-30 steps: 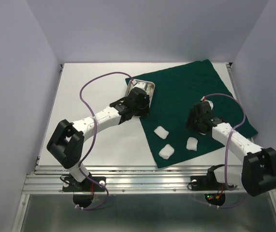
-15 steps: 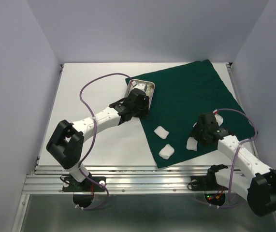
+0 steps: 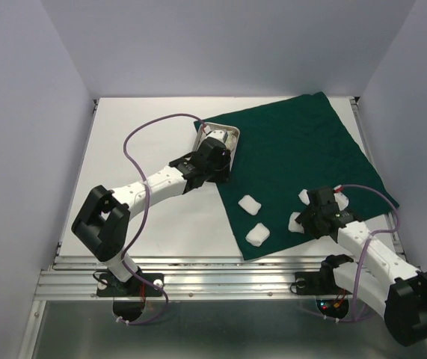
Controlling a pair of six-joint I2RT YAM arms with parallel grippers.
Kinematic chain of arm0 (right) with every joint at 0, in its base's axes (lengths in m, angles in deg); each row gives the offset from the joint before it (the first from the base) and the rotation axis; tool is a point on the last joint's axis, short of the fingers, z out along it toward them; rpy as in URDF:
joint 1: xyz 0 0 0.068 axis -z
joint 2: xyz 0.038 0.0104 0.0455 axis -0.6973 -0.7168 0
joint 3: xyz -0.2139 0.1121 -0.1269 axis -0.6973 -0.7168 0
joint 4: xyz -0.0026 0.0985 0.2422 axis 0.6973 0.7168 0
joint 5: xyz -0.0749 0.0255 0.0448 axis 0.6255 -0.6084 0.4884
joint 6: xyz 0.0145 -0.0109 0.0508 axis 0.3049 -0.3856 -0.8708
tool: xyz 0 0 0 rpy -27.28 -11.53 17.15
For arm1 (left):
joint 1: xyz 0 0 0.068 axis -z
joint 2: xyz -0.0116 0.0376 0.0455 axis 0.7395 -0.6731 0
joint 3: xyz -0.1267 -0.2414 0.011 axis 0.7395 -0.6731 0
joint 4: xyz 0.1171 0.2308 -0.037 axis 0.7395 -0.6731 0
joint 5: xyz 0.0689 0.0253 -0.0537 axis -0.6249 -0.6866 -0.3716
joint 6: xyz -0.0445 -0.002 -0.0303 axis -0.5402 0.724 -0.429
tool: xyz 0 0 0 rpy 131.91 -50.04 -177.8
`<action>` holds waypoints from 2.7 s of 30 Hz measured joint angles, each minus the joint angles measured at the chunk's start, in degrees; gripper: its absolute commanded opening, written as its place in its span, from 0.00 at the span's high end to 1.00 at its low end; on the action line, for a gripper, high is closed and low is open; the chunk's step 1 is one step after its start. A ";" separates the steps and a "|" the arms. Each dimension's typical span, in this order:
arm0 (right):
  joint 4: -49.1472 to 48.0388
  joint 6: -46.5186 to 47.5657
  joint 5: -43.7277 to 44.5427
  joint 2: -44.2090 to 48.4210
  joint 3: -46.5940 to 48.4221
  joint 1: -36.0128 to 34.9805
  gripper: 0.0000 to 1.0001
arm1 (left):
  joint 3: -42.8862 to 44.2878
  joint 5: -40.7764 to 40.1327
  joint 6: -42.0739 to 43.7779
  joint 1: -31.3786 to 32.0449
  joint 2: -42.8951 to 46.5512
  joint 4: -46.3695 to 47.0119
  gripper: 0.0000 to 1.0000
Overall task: Prepare the surgical pack
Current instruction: Pick up the medical item from the surgical kit, then place the medical item in the surgical kit.
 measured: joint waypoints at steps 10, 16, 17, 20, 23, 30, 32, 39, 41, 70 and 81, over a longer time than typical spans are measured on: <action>-0.61 -0.15 -0.33 1.84 -1.16 -0.02 0.61 | 0.02 0.11 0.00 0.26 -0.02 -0.09 0.48; -0.59 0.02 -0.39 2.71 -1.14 0.00 0.75 | 0.15 0.46 0.11 0.59 -0.74 -0.24 0.48; -0.57 0.07 -0.42 2.73 -1.14 -0.02 0.75 | 0.24 0.52 0.15 0.63 -0.92 -0.35 0.48; -0.57 0.22 -0.52 2.75 -1.14 0.00 0.81 | 0.61 0.68 0.22 0.83 -1.53 -0.48 0.48; -0.57 0.28 -0.55 2.91 -1.14 -0.02 0.88 | 0.79 0.79 0.39 0.90 -1.62 -0.85 0.48; -1.22 1.03 -1.90 3.19 0.52 0.00 0.97 | 0.94 0.72 0.42 1.03 -1.62 -0.96 0.48; -2.32 1.29 -2.89 2.99 1.77 0.00 0.97 | 0.98 0.66 0.42 1.05 -1.62 -1.03 0.48; -10.64 3.23 -5.29 -6.60 8.57 0.00 0.97 | 1.01 -0.20 0.42 1.11 -1.62 -1.51 0.48; -14.01 3.96 -6.27 -11.13 11.30 0.00 0.97 | 1.01 -0.81 0.42 1.11 -1.62 -1.86 0.48; -40.48 1.16 -13.49 -40.19 17.29 -2.34 0.62 | 0.63 -7.23 0.09 1.07 1.84 -3.37 0.47; -29.11 9.92 -3.21 -31.15 20.85 -3.02 0.42 | 0.63 -7.21 0.11 1.07 1.84 -3.39 0.47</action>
